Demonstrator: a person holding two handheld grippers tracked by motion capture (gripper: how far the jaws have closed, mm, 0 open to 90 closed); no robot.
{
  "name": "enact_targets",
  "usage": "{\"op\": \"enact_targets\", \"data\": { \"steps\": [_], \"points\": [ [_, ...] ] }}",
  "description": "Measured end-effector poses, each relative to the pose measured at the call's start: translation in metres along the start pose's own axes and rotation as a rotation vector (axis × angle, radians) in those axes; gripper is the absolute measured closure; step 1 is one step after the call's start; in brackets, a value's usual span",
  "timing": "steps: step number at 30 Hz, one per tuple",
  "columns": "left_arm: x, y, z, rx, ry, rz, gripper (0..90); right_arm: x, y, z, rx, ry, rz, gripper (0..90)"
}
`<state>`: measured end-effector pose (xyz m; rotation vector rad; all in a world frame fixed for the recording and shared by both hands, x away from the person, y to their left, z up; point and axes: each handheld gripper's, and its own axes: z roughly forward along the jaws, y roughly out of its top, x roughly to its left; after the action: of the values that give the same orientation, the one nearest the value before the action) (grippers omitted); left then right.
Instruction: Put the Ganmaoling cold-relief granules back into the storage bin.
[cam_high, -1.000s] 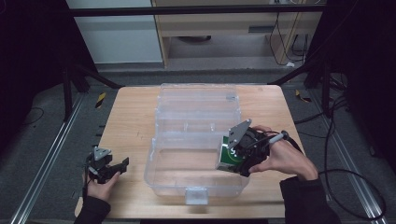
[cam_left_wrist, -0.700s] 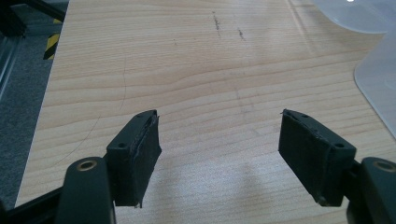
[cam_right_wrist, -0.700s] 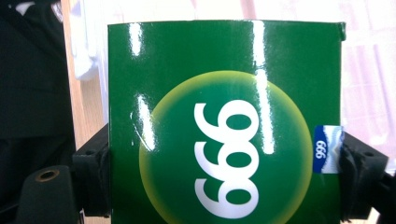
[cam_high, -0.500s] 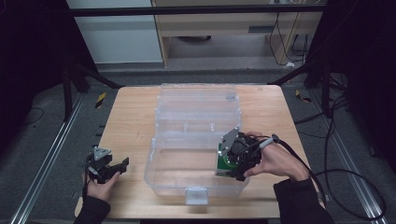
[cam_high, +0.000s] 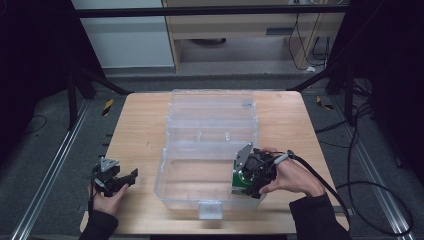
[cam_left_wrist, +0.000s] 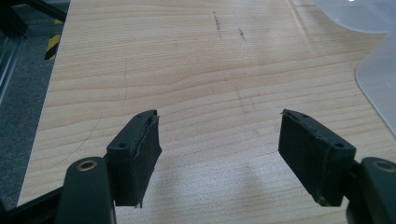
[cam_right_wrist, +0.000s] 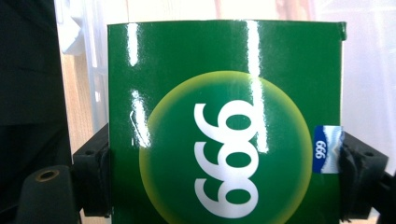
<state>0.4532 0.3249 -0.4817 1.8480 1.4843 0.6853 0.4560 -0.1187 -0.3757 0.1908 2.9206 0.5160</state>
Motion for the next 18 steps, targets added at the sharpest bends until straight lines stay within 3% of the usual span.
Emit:
{"op": "enact_targets", "data": {
  "steps": [8,18],
  "points": [
    [0.0,0.0,0.0,0.0,0.0,0.0,28.7,0.0,-0.003,0.01,-0.002,0.012,0.009,15.7],
    [0.0,0.0,0.0,-0.002,0.0,0.0,28.8,0.0,-0.005,0.024,0.023,0.013,-0.019,15.2]
  ]
}}
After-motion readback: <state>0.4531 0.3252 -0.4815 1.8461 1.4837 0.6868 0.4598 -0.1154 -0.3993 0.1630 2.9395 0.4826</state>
